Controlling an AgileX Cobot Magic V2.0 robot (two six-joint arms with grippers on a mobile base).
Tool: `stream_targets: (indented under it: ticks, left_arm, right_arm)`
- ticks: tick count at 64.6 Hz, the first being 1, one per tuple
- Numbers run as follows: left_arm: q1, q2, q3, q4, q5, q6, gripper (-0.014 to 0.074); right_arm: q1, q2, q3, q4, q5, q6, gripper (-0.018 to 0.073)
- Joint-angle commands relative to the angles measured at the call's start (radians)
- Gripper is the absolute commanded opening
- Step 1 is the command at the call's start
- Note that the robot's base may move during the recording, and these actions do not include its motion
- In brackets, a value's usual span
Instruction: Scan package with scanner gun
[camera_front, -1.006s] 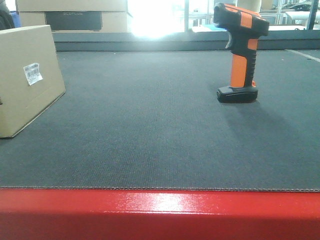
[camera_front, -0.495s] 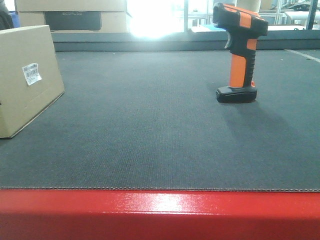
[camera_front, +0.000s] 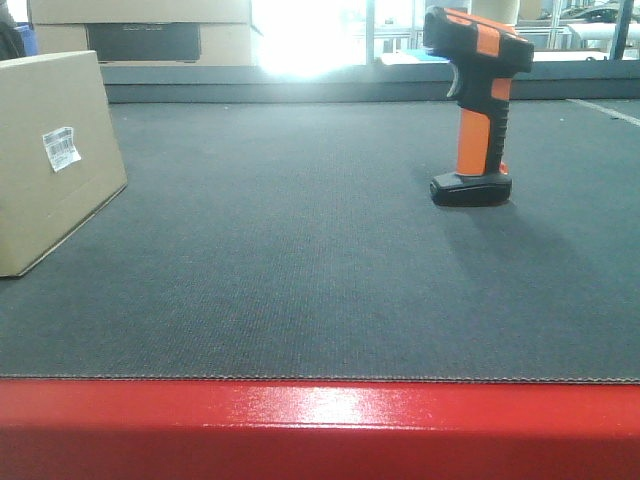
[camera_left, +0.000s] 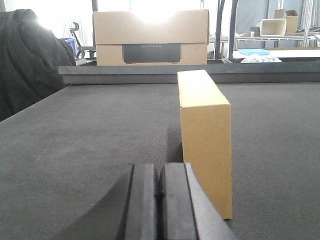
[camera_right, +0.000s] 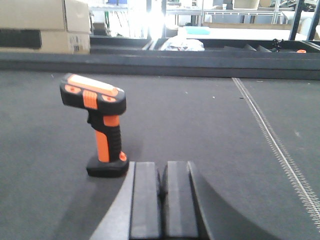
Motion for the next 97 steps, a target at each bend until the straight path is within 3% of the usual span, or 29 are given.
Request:
stream_targets:
  ticks: [1,26,40,97]
  left_arm:
    - [0.004,-0.005,-0.002,0.001,-0.018,-0.006,-0.0111]
    - [0.004,-0.005,-0.002,0.001,-0.018,-0.006,-0.0111]
    - [0.004,-0.005,-0.002,0.001,-0.018,-0.006,-0.0111]
    - [0.004,-0.005,-0.002,0.001,-0.018,-0.006,-0.0111]
  right_arm:
    - [-0.005,-0.032,0.031,0.02,-0.042,-0.007,-0.016]
    - [-0.005,-0.286,0.353,0.011,-0.136,-0.018,-0.016]
    - [-0.005,-0.286,0.356,-0.035,-0.135,-0.018,-0.016]
    - [-0.005,-0.286,0.356,-0.035,-0.136,-0.018,-0.016]
